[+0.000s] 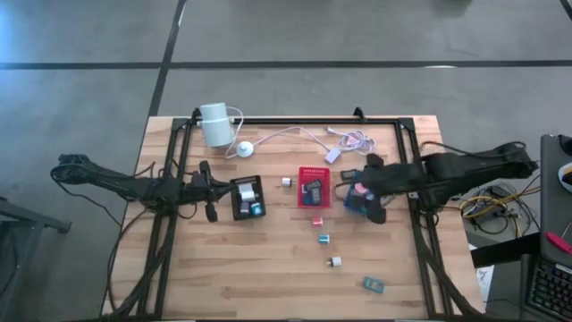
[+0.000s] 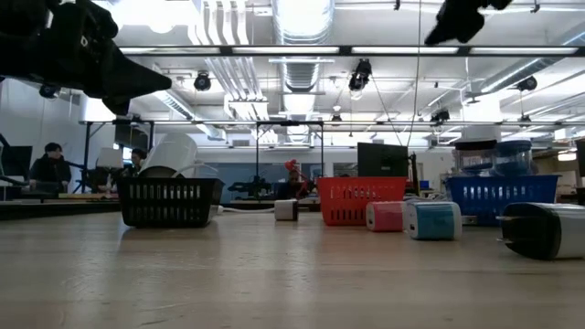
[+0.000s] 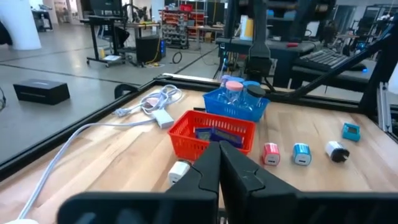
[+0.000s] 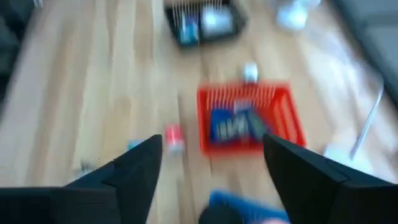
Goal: Pick & Place Office items
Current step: Put the black digital clock into the red bin
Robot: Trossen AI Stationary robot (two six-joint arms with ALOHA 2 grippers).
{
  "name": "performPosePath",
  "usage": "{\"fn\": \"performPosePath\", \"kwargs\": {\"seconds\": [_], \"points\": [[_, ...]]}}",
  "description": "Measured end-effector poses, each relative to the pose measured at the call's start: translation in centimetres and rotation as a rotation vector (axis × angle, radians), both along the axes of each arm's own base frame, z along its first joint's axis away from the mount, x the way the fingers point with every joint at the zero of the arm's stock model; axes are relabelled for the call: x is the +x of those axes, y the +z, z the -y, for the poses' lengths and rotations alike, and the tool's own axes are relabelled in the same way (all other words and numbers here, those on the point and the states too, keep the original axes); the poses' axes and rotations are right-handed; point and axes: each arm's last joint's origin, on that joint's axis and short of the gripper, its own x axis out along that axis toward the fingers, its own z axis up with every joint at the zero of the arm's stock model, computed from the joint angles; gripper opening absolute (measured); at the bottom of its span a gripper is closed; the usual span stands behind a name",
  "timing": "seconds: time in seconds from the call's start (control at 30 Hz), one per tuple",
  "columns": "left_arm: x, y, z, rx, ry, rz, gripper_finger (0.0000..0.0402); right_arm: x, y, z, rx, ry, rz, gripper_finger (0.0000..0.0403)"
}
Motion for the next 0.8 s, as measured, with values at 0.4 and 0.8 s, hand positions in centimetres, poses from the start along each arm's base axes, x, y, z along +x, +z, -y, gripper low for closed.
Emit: {"fn": "performPosePath", "kwargs": {"seconds": [0.4,0.8], "points": [[0.0,0.0,0.0,0.015,-0.002,-0.004,0.0006,-4.6,-2.9,-0.4,-0.022,0.080,0.547,0.0118],[0.0,0.0,0.0,0.015,-0.002,-0.003,0.0010,-5.8,-9.2,-0.4,-0.061,0.213,0.822,0.0024]]}}
